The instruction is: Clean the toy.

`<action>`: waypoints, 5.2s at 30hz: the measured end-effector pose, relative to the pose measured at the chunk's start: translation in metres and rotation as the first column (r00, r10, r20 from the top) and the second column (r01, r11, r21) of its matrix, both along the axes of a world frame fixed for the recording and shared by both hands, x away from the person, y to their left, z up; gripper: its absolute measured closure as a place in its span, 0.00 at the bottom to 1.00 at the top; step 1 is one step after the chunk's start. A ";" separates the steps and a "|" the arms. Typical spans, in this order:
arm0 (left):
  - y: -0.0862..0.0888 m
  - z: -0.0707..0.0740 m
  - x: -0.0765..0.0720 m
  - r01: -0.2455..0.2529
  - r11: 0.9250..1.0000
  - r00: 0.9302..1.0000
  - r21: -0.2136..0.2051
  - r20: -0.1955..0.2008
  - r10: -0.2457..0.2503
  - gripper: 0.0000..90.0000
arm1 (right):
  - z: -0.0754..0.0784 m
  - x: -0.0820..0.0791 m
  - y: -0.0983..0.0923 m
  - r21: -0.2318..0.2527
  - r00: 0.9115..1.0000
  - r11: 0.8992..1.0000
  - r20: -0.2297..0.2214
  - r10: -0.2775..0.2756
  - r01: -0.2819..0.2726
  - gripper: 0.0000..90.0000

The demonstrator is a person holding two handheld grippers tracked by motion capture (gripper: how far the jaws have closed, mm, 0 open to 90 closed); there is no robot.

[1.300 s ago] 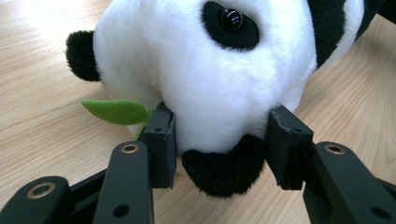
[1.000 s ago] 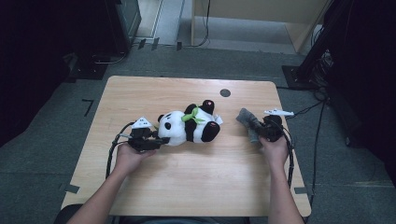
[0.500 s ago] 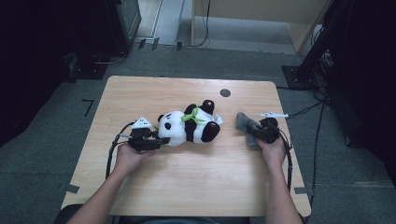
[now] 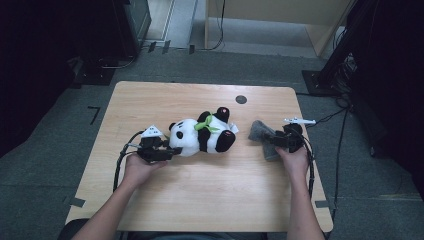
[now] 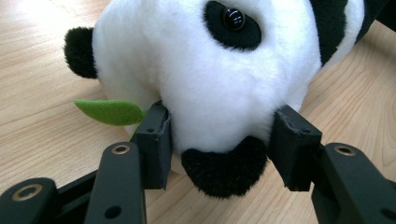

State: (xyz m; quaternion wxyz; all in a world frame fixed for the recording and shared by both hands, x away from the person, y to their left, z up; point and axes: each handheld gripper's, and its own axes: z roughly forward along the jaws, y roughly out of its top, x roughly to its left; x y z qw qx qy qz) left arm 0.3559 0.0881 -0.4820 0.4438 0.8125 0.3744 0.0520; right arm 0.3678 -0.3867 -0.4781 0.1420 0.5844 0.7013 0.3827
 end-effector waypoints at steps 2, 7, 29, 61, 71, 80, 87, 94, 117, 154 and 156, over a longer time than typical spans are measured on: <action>0.000 0.000 0.000 0.000 1.000 1.000 0.001 0.001 0.000 0.50 | 0.004 -0.002 0.001 0.014 1.000 1.000 0.015 0.016 -0.016 0.43; 0.000 0.000 0.000 0.001 1.000 1.000 0.001 0.001 -0.001 0.48 | 0.009 -0.006 0.005 0.004 0.999 0.999 0.029 0.039 -0.040 0.43; 0.001 -0.001 0.001 0.009 1.000 1.000 -0.014 -0.013 -0.009 0.36 | 0.020 -0.017 0.044 0.015 0.963 0.966 0.091 0.255 -0.258 0.40; 0.000 0.001 0.003 -0.003 1.000 1.000 -0.008 -0.006 0.003 0.38 | 0.012 -0.019 0.109 0.048 0.897 0.901 0.136 0.421 -0.431 0.16; 0.001 0.001 0.005 -0.001 1.000 1.000 -0.007 -0.005 0.001 0.38 | 0.009 -0.014 0.126 0.019 0.863 0.879 0.196 0.465 -0.477 0.16; 0.001 0.001 0.006 -0.006 1.000 1.000 -0.006 -0.003 0.006 0.38 | -0.004 -0.008 0.142 0.005 0.854 0.878 0.234 0.465 -0.480 0.12; 0.000 0.000 0.008 -0.011 1.000 1.000 -0.002 -0.002 0.011 0.38 | -0.007 -0.012 0.152 -0.098 0.847 0.883 0.254 0.467 -0.458 0.19; 0.000 0.006 0.010 0.008 1.000 1.000 -0.003 0.024 -0.008 0.38 | 0.013 -0.013 0.156 -0.120 0.881 0.898 0.173 0.440 -0.424 0.56; 0.015 0.029 -0.008 0.132 0.982 0.969 -0.136 0.226 -0.099 0.16 | 0.074 -0.028 0.131 0.144 0.910 0.903 0.164 0.381 -0.404 0.60; 0.005 0.018 -0.007 0.185 0.978 0.933 -0.094 0.329 -0.145 0.08 | 0.077 -0.032 0.130 0.246 0.918 0.886 0.154 0.364 -0.393 0.62; 0.001 0.016 -0.006 0.154 0.985 0.935 -0.081 0.334 -0.119 0.06 | 0.076 -0.034 0.134 0.264 0.918 0.880 0.157 0.365 -0.395 0.63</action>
